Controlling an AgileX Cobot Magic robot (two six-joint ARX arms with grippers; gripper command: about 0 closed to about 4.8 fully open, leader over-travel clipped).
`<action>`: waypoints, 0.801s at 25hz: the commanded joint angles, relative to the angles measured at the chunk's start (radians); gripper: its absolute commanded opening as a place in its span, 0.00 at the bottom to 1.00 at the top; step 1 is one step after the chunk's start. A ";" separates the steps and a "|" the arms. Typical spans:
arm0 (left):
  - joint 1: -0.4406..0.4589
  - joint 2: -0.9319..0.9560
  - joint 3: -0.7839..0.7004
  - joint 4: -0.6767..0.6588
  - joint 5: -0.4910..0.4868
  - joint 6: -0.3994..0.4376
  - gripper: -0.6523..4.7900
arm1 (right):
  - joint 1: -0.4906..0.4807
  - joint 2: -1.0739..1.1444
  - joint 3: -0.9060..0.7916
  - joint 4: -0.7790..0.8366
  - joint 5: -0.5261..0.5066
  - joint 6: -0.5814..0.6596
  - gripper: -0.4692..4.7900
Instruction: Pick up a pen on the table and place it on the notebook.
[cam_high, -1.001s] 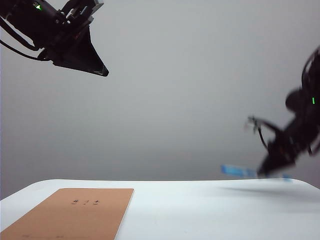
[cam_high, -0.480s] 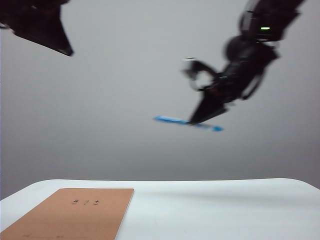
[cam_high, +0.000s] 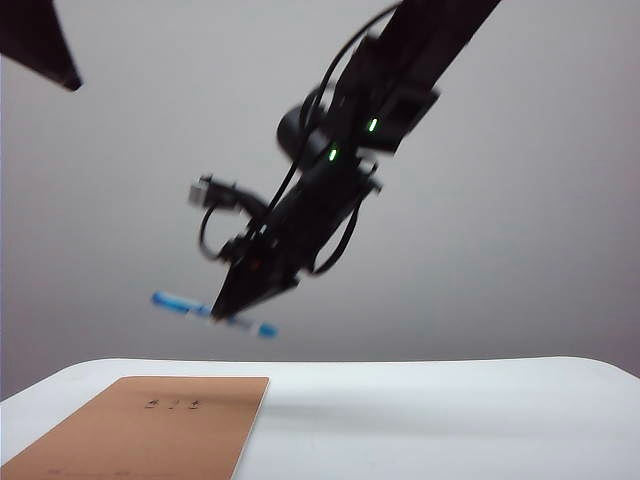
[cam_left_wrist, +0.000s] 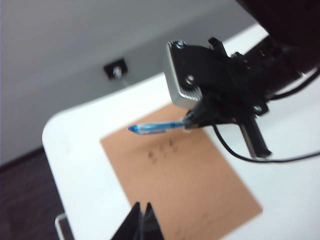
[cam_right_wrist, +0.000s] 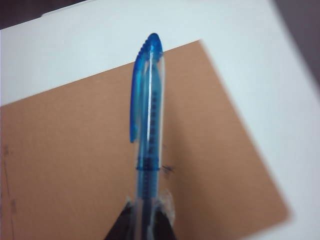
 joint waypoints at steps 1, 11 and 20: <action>0.003 -0.011 0.004 -0.083 -0.039 0.019 0.11 | 0.019 0.048 0.010 0.050 -0.024 0.082 0.09; 0.003 -0.068 0.003 -0.202 -0.138 0.026 0.11 | 0.092 0.158 0.019 0.110 -0.034 0.097 0.09; 0.003 -0.075 0.003 -0.216 -0.134 0.026 0.11 | 0.090 0.177 0.019 0.124 0.006 0.097 0.44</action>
